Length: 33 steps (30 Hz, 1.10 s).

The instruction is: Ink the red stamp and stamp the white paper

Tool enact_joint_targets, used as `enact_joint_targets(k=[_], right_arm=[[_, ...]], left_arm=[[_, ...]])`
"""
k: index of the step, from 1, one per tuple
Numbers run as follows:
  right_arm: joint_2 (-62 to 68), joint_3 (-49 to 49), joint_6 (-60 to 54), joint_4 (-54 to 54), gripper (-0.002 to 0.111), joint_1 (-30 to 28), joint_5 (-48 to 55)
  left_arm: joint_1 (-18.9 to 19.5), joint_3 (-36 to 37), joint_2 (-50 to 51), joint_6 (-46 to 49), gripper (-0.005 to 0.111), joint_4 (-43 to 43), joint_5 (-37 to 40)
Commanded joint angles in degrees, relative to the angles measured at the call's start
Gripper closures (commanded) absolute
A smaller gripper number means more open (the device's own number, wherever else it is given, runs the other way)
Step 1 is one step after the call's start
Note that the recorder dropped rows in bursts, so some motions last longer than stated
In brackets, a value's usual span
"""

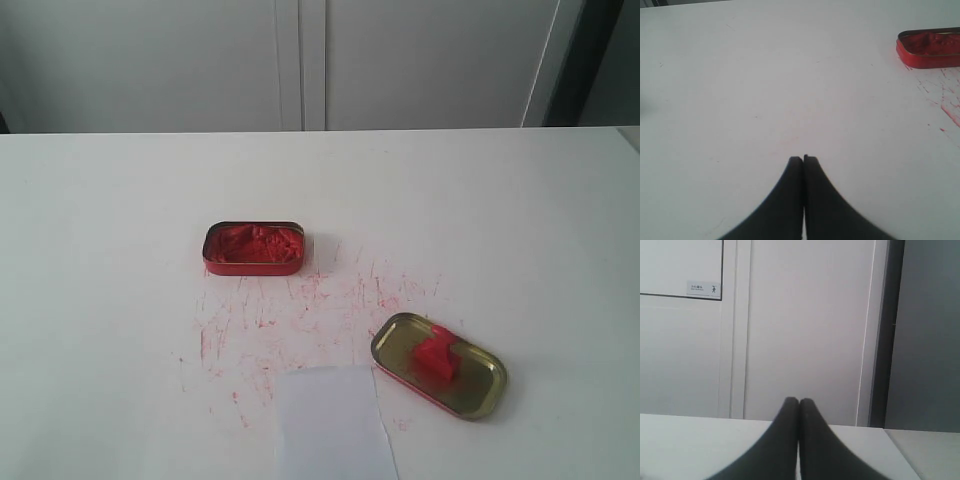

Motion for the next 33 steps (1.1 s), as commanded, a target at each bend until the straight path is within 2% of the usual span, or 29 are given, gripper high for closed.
enact_joint_targets(k=[1,19,33], right_arm=[[-0.3,0.3,0.4,-0.2,0.108,0.2,-0.9],[-0.3,-0.8,0.4,-0.2,0.108,0.2,3.3],[2.9,-11.9,0.2,-0.5,0.108,0.2,21.9]], left_arm=[[0.1,0.2,-0.2,-0.1,0.107,0.1,-0.3],[0.1,0.2,-0.2,-0.1,0.107,0.1,-0.3],[0.1,0.2,-0.2,-0.1,0.107,0.1,-0.3]])
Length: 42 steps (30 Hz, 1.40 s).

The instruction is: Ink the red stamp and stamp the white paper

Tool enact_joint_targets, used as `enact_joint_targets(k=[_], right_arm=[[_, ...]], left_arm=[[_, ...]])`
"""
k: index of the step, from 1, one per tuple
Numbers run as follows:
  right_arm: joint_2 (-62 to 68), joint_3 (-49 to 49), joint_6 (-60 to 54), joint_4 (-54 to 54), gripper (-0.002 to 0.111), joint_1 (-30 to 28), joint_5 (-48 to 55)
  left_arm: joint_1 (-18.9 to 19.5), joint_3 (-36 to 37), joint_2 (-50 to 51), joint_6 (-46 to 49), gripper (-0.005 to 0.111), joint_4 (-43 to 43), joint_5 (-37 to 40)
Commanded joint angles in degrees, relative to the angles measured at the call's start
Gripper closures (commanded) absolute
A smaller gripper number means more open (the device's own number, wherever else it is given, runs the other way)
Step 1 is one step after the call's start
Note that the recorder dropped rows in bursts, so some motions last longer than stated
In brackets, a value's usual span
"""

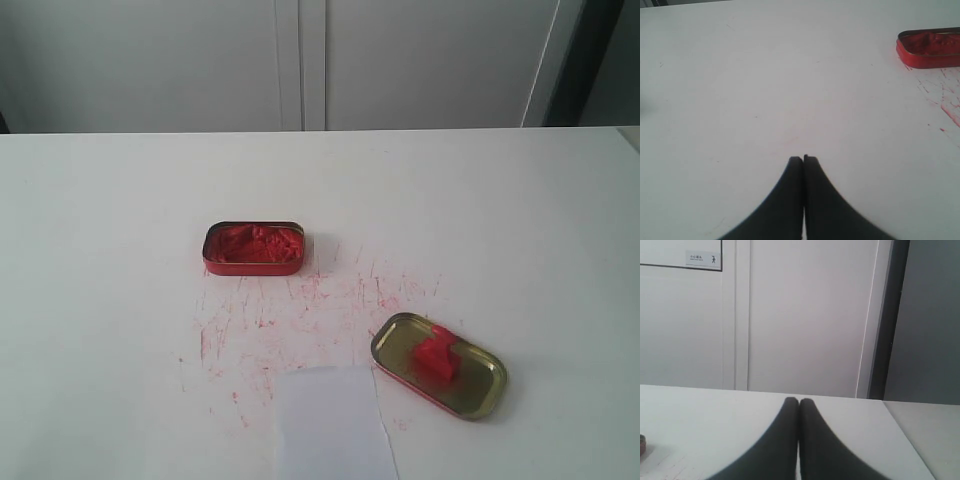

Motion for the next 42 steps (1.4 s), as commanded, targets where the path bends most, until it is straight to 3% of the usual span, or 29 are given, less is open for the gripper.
enact_joint_targets(k=[1,13,31,42], right_arm=[[3.8,-2.9,0.0,-0.4,0.108,0.2,5.0],[19.8,-11.0,0.0,-0.4,0.108,0.6,8.9],[60.8,-25.7,0.0,2.7,0.108,0.7,17.8],[71.0,-30.7,-5.5,9.4,0.108,0.7,20.1]], left_arm=[[0.1,0.2,-0.2,-0.1,0.107,0.1,-0.3],[0.1,0.2,-0.2,-0.1,0.107,0.1,-0.3],[0.1,0.2,-0.2,-0.1,0.107,0.1,-0.3],[0.1,0.2,-0.2,-0.1,0.107,0.1,-0.3]])
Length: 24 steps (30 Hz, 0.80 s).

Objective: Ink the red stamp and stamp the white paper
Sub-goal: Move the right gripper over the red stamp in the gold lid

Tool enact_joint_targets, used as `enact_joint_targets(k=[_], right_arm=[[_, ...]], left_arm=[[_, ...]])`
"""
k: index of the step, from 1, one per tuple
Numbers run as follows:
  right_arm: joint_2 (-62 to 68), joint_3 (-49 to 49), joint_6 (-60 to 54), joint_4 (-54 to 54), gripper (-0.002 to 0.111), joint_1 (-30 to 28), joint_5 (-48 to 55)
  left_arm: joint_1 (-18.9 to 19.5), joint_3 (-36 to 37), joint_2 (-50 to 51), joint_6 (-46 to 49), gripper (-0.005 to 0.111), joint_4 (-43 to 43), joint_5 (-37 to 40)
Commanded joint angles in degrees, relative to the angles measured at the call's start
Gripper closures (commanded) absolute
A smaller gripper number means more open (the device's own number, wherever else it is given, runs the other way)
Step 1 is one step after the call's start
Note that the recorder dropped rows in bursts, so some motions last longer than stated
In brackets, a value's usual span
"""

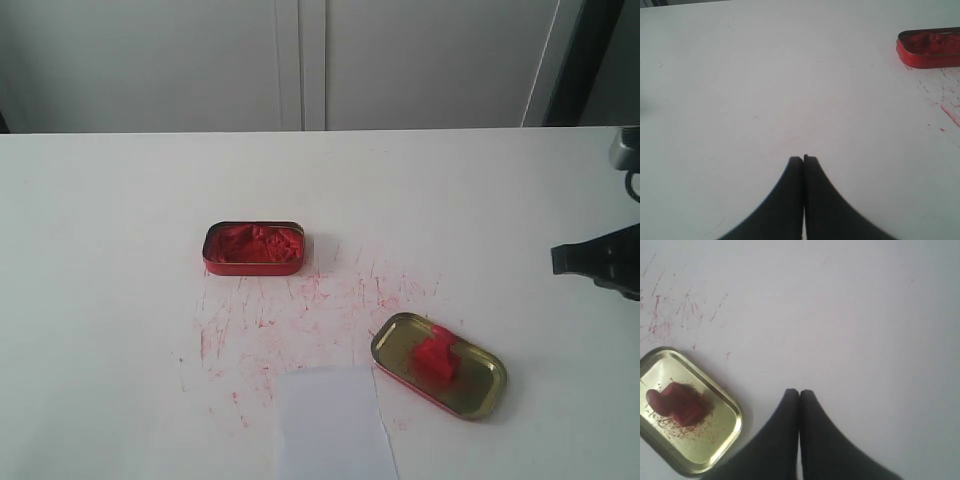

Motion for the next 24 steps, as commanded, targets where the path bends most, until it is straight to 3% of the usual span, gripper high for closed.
enact_joint_targets(k=[1,24], right_arm=[[3.9,-2.8,-4.9,4.5,0.108,0.0,2.2],[22.9,-17.9,-14.2,5.6,0.108,14.3,15.4]], left_arm=[[0.1,0.2,-0.2,-0.1,0.107,0.1,-0.3],[0.1,0.2,-0.2,-0.1,0.107,0.1,-0.3]])
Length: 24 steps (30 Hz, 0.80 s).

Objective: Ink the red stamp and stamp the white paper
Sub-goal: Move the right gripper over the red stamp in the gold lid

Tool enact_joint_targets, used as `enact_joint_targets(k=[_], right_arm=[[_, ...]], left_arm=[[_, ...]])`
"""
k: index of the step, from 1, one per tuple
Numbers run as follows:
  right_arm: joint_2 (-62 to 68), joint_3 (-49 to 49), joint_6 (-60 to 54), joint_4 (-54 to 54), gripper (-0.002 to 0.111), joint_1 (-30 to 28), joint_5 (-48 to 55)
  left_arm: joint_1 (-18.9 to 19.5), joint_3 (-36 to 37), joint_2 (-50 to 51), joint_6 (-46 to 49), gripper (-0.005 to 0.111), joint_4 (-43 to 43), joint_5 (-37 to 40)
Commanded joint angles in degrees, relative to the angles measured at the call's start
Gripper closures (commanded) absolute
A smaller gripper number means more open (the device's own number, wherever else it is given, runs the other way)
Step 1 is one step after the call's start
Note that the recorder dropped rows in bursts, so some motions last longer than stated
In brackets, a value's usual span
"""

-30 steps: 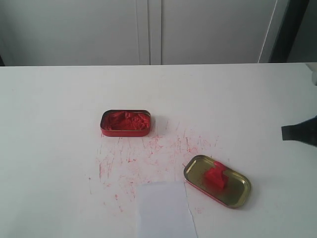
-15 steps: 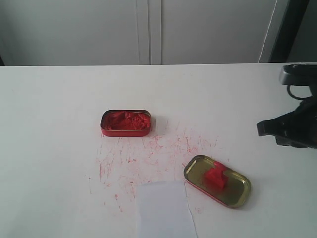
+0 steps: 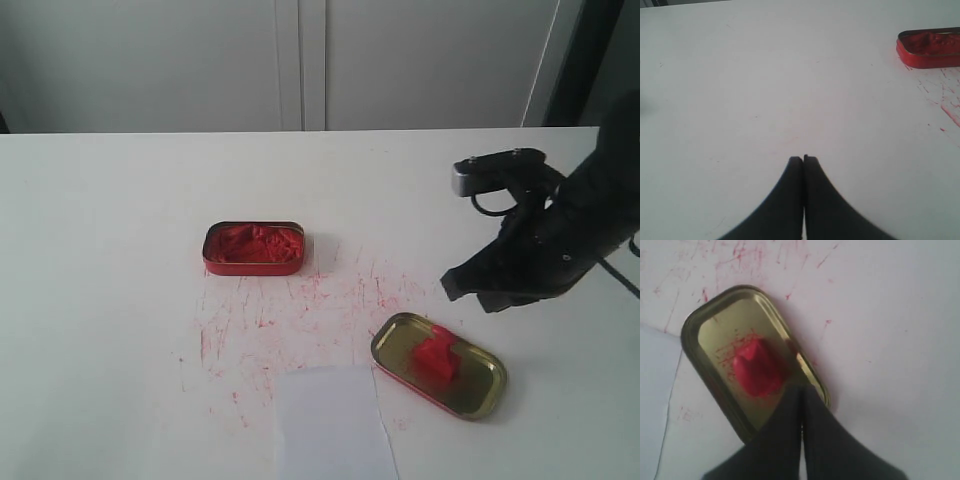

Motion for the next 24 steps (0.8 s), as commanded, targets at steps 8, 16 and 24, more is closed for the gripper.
enact_joint_targets(k=[8,16,24], right_arm=[[4.4,-5.6,-4.8,0.0,0.108,6.3,4.6],[6.1,-6.4,-7.9,-1.0,0.099,7.1,5.7],[6.1,-6.4,-8.7,-1.6,0.075,7.7,4.6]], left_arm=[[0.1,0.2,-0.2,-0.1,0.107,0.1,-0.3],[0.1,0.2,-0.2,-0.1,0.107,0.1,-0.3],[0.1,0.2,-0.2,-0.1,0.107,0.1,-0.3]])
